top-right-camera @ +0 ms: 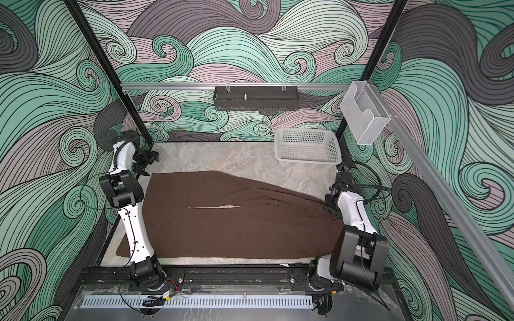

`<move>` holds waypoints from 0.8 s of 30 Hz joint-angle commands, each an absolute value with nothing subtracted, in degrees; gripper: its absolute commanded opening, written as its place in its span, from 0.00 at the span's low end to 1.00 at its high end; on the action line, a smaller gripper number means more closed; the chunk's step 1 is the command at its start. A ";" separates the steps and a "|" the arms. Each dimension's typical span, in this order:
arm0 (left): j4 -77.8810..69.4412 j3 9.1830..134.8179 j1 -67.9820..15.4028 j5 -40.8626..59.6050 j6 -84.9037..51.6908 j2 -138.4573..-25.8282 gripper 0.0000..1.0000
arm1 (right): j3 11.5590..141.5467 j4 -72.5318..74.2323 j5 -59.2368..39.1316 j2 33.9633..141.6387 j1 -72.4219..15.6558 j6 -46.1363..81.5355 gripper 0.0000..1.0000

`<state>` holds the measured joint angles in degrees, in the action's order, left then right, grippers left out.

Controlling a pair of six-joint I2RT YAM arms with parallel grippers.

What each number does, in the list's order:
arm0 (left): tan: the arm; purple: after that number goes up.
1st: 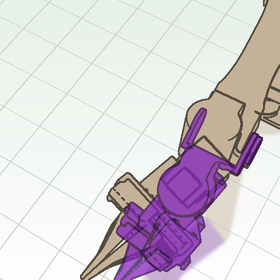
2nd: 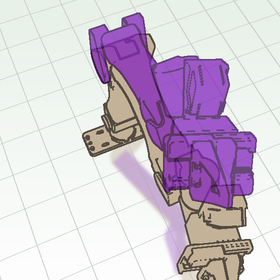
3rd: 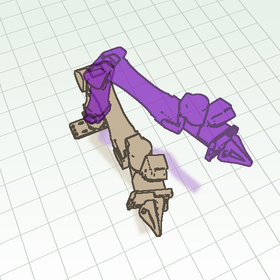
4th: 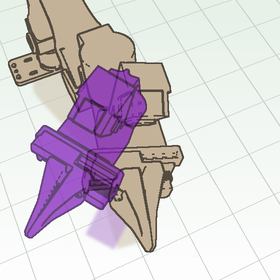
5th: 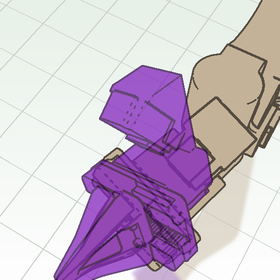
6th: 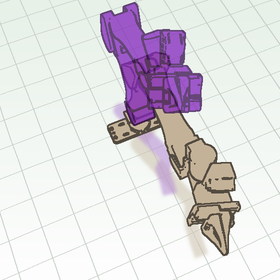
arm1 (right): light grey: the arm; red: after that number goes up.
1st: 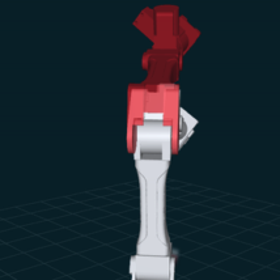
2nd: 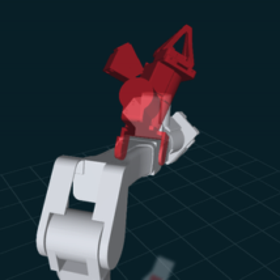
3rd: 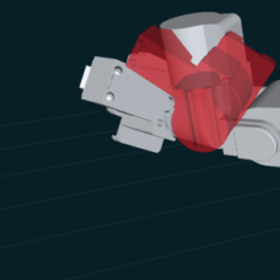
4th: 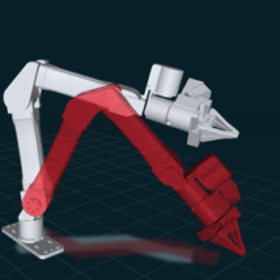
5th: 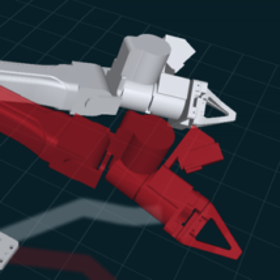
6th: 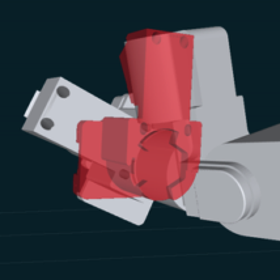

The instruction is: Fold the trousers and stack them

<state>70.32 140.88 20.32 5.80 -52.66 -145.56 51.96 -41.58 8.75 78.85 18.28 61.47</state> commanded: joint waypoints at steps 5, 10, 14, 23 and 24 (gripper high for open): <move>73.39 144.21 20.13 6.53 -60.05 -149.39 0.90 | 52.30 -39.48 8.19 80.74 18.29 60.74 0.03; 74.00 144.40 20.21 4.15 -59.95 -150.71 0.85 | 52.56 -38.76 7.87 82.04 18.28 60.71 0.03; 75.18 145.19 20.19 0.93 -59.43 -152.23 0.79 | 52.82 -38.47 7.92 82.49 18.35 60.55 0.03; 76.93 148.78 20.17 -1.14 -58.61 -156.73 0.57 | 52.49 -37.85 7.76 83.27 18.41 60.29 0.03; 76.90 148.84 20.16 -1.30 -58.44 -156.87 0.55 | 52.52 -37.83 7.74 83.27 18.37 60.27 0.04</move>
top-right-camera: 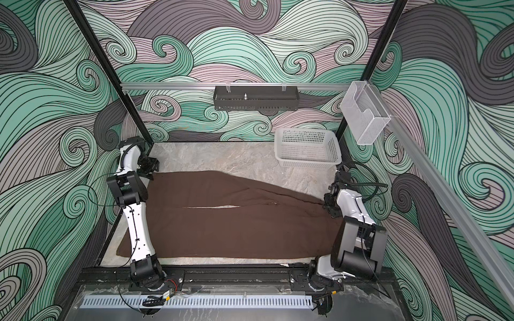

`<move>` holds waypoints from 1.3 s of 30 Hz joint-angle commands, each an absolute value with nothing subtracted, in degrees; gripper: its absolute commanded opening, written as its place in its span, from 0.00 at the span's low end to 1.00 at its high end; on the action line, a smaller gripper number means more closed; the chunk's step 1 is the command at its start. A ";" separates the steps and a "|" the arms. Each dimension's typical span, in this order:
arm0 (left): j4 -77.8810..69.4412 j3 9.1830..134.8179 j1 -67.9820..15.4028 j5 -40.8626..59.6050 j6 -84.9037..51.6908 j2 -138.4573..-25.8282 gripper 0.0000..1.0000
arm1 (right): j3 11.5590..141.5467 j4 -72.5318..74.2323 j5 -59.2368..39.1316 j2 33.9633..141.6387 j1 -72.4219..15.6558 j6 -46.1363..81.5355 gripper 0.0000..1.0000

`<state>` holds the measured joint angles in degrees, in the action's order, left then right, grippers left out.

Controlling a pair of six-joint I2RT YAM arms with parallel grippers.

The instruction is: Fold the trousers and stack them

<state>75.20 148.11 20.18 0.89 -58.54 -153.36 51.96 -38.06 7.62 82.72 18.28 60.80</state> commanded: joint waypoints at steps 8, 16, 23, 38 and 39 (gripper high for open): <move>76.38 148.93 20.18 -2.07 -57.05 -156.56 0.26 | 52.28 -37.28 7.46 83.35 18.37 60.29 0.03; 74.49 148.92 20.14 -0.14 -56.82 -154.01 0.00 | 52.08 -37.30 6.98 82.55 18.38 60.35 0.03; 72.12 148.18 20.21 3.92 -55.34 -151.10 0.00 | 52.76 -37.67 5.91 82.92 18.42 60.90 0.03; 58.92 138.85 24.91 17.42 -52.69 -135.18 0.00 | 59.51 -38.66 0.20 79.75 21.27 61.78 0.04; 59.06 138.36 25.77 18.79 -52.48 -134.30 0.00 | 60.11 -38.89 -0.48 79.26 22.09 61.87 0.04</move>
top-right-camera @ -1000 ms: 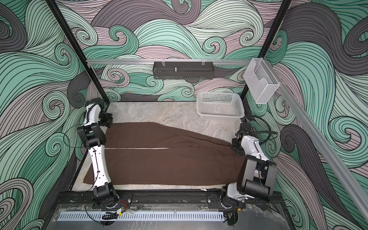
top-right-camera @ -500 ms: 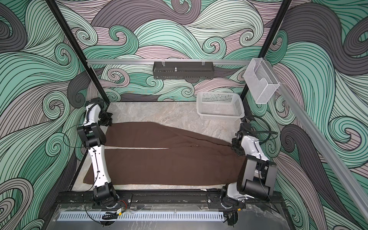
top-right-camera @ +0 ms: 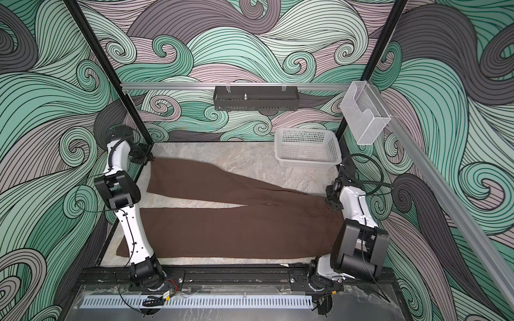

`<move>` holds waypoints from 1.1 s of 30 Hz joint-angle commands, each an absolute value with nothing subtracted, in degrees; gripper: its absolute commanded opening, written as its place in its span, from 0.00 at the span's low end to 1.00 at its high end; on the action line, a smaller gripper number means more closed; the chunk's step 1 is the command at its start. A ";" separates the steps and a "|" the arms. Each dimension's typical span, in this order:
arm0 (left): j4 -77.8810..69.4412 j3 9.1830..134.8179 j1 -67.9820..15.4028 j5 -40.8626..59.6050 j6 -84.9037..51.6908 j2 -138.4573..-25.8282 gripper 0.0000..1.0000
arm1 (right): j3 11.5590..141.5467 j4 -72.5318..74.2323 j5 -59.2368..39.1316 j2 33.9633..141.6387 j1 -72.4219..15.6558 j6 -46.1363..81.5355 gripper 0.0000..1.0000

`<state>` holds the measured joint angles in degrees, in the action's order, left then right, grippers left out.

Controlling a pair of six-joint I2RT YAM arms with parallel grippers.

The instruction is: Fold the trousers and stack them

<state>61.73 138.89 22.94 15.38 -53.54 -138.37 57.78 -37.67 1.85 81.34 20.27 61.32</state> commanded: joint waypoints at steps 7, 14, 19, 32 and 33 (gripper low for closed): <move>56.72 128.68 31.42 24.28 -51.25 -128.19 0.00 | 61.26 -39.13 -3.82 75.62 28.35 62.15 0.04; 53.55 123.08 32.70 26.66 -51.18 -127.54 0.00 | 64.11 -39.01 -8.14 80.32 29.39 63.58 0.03; 53.06 129.14 31.86 27.66 -53.24 -131.70 0.00 | 70.43 -38.45 -9.18 86.56 29.01 65.27 0.02; 44.70 148.31 27.16 27.18 -60.34 -139.90 0.00 | 90.46 -38.76 -8.28 97.86 29.82 67.41 0.01; 44.32 148.27 27.08 27.61 -60.46 -140.07 0.00 | 90.82 -38.71 -7.98 97.90 30.13 67.33 0.01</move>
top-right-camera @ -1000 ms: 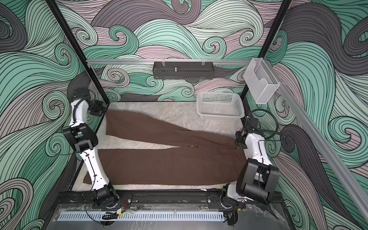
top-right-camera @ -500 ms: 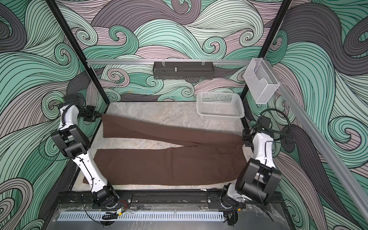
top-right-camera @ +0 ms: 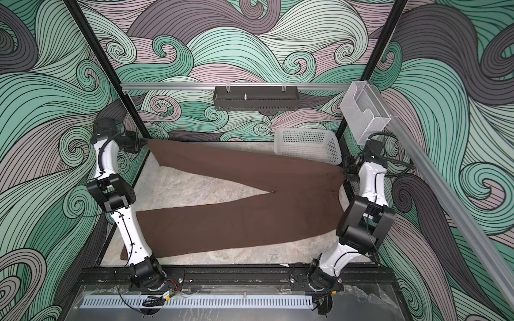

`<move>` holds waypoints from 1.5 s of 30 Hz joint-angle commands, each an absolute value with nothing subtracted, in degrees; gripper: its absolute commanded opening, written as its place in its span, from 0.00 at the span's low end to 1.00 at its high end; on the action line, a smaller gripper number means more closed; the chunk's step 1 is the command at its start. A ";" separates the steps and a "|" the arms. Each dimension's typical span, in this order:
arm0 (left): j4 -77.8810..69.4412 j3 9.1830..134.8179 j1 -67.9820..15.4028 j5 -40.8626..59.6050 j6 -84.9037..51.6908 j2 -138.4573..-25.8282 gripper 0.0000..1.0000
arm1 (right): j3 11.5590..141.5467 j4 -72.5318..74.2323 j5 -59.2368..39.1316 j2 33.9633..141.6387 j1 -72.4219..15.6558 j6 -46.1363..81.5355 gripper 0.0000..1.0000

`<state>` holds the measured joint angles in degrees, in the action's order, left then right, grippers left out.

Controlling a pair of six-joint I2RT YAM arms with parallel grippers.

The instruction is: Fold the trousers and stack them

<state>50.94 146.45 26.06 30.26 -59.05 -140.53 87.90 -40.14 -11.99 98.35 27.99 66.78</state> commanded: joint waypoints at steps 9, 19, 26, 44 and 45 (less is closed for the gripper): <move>43.55 138.58 28.19 32.16 -57.92 -134.66 0.00 | 87.65 -38.77 -9.66 99.47 31.02 64.63 0.01; 27.14 90.63 35.87 39.77 -56.33 -107.06 0.00 | 80.76 -35.88 -11.41 102.79 33.32 58.72 0.01; 25.38 71.67 44.03 43.67 -51.69 -91.86 0.00 | 77.46 -33.67 -17.48 103.22 33.99 55.74 0.00; 23.39 51.11 53.42 47.29 -52.51 -72.94 0.00 | 73.02 -34.95 -20.02 100.75 37.44 45.31 0.01; 22.46 51.54 53.44 47.68 -54.04 -72.50 0.00 | 73.65 -35.07 -20.62 100.63 37.44 45.84 0.01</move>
